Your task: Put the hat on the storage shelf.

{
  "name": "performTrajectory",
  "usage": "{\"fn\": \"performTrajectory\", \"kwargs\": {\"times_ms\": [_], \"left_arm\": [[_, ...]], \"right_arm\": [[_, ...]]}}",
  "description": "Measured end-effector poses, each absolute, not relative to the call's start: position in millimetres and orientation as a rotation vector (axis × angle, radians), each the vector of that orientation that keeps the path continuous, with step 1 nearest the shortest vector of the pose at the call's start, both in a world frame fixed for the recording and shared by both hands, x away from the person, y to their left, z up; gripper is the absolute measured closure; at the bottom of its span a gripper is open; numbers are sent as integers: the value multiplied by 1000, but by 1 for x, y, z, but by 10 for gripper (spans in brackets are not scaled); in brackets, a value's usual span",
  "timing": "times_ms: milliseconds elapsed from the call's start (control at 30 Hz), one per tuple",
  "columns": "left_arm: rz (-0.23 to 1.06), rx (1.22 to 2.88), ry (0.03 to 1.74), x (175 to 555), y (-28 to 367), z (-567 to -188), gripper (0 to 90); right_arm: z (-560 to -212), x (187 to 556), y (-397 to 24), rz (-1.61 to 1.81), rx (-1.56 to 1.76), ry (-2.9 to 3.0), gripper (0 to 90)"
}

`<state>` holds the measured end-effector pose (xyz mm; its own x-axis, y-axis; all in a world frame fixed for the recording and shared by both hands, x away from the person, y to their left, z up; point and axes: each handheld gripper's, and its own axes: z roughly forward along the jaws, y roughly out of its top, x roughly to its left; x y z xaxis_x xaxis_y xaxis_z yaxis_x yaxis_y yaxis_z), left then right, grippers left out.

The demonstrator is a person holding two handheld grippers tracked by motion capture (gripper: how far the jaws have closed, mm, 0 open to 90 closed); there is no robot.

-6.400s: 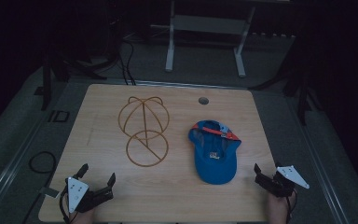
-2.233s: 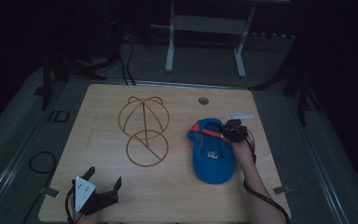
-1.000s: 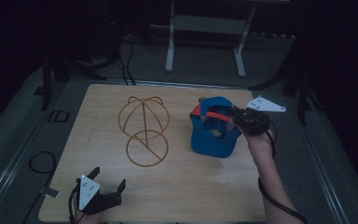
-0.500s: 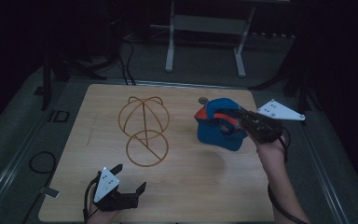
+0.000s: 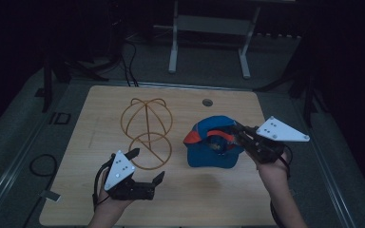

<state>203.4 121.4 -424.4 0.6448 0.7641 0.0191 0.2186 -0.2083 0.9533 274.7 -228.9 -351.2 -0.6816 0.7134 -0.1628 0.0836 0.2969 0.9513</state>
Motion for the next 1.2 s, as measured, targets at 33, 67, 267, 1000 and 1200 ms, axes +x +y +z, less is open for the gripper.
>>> {"fn": "performTrajectory", "kwargs": {"times_ms": [33, 67, 267, 1000, 1200], "left_arm": [[611, 1754, 787, 206, 118, -421, 17], [610, 1757, 775, 208, 115, -418, 18], [610, 1765, 719, 223, 95, -403, 43], [529, 1839, 624, 266, 36, -394, 354], [512, 1852, 640, 269, 28, -396, 590]], "right_arm": [[-352, 273, -228, 1421, 705, 1992, 880], [-352, 271, -227, 1423, 698, 1994, 880], [-353, 261, -224, 1444, 661, 2010, 880], [-353, 252, -217, 1459, 603, 2030, 880], [-354, 252, -216, 1457, 605, 2033, 880]]}}
